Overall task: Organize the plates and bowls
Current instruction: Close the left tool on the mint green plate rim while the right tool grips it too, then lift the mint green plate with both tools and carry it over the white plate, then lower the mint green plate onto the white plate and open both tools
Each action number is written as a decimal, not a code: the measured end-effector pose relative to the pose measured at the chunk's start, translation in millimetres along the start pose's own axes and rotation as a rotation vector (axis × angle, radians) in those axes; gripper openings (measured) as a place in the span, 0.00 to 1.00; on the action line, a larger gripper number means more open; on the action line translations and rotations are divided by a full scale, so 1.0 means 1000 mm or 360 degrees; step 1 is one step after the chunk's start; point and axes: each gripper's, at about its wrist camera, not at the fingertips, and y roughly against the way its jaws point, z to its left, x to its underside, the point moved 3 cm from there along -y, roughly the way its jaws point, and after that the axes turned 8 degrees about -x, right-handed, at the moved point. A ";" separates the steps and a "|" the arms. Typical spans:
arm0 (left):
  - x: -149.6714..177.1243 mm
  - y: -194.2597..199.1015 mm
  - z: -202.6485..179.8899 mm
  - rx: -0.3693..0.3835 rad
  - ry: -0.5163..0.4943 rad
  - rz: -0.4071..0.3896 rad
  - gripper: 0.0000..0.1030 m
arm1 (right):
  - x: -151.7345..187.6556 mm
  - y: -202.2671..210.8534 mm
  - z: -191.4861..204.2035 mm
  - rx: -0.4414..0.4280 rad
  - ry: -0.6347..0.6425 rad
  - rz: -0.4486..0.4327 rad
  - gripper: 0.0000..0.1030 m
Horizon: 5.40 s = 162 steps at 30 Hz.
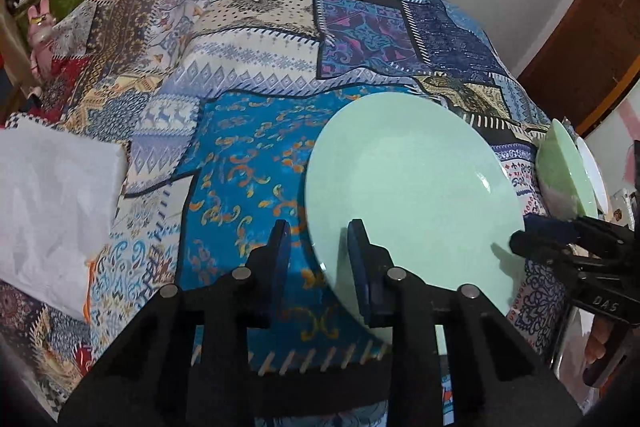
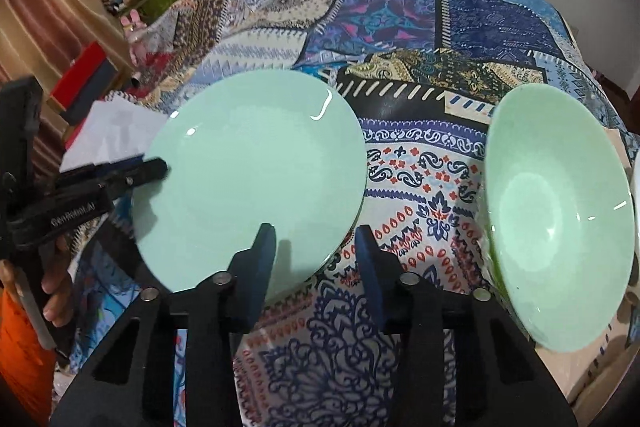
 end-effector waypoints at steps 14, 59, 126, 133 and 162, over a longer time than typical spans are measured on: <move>0.013 0.011 0.005 0.0068 0.0045 0.0082 0.21 | 0.005 -0.001 0.000 -0.0127 -0.0035 0.0050 0.24; 0.095 0.087 -0.017 0.0112 0.0048 0.0059 0.24 | 0.043 0.029 0.023 -0.0186 0.0097 0.0041 0.24; 0.151 0.139 -0.188 0.0273 -0.0252 0.0109 0.24 | 0.164 0.163 -0.060 -0.0126 -0.0181 -0.0261 0.24; 0.154 0.124 -0.194 0.0247 -0.0286 0.0141 0.24 | 0.170 0.156 -0.068 -0.0143 -0.0235 -0.0242 0.24; 0.154 0.107 -0.200 0.0196 -0.0346 0.0190 0.24 | 0.172 0.157 -0.075 -0.0146 -0.0265 -0.0222 0.24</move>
